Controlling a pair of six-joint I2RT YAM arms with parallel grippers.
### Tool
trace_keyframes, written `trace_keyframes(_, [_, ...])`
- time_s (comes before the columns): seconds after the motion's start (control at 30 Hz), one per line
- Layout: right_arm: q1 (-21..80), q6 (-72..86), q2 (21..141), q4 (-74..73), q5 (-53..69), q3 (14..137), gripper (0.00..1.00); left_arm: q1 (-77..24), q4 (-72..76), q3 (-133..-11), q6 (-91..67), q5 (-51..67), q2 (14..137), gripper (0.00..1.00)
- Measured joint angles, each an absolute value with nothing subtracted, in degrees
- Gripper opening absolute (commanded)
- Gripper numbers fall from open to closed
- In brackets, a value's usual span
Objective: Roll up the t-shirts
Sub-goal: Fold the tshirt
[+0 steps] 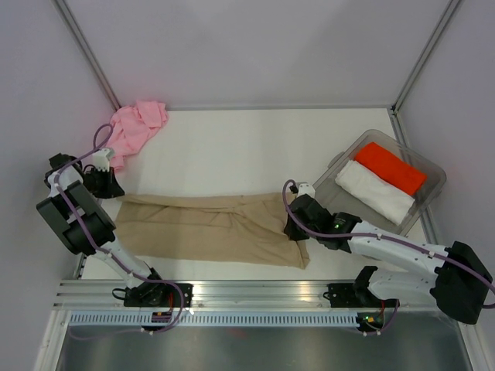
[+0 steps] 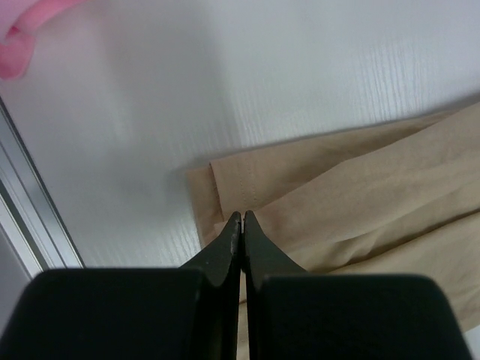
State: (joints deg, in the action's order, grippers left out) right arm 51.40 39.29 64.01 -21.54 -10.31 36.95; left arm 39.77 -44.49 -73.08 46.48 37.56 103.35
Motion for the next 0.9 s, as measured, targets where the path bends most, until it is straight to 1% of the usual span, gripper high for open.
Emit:
trace_keyframes(0.07, [51.66, 39.62, 64.95, -21.89, -10.13, 36.84, 0.28, 39.77, -44.56, -72.38, 47.07, 37.54, 103.35, 0.02])
trace_keyframes(0.1, [51.81, 39.81, 65.34, -22.06, -9.89, 36.80, 0.37, 39.77, -44.60, -72.12, 47.35, 37.52, 103.35, 0.02])
trace_keyframes(0.2, [52.34, 39.27, 66.32, -23.14, -9.06, 36.84, 0.44, 39.77, -44.75, -71.77, 48.07, 37.50, 103.37, 0.02])
trace_keyframes(0.3, [53.32, 37.87, 67.75, -25.85, -9.54, 38.74, 0.47, 39.79, -44.77, -71.77, 48.42, 37.52, 103.37, 0.02])
trace_keyframes(0.4, [54.48, 35.48, 70.76, -27.11, -11.11, 43.72, 0.49, 39.77, -44.84, -71.77, 48.77, 37.54, 103.37, 0.02])
trace_keyframes(0.6, [55.02, 28.14, 84.51, -22.20, -14.52, 54.94, 0.58, 39.77, -44.97, -71.77, 48.97, 37.54, 103.39, 0.02])
trace_keyframes(0.73, [54.26, 23.68, 91.94, -18.50, -15.22, 56.38, 0.59, 39.77, -45.04, -71.77, 48.97, 37.56, 103.39, 0.02])
trace_keyframes(0.83, [52.27, 21.71, 94.85, -16.19, -14.39, 56.38, 0.59, 39.79, -45.12, -71.77, 48.97, 37.58, 103.39, 0.02])
trace_keyframes(0.9, [50.74, 20.45, 96.14, -14.20, -13.17, 56.38, 0.57, 39.79, -45.15, -71.77, 48.97, 37.58, 103.39, 0.02])
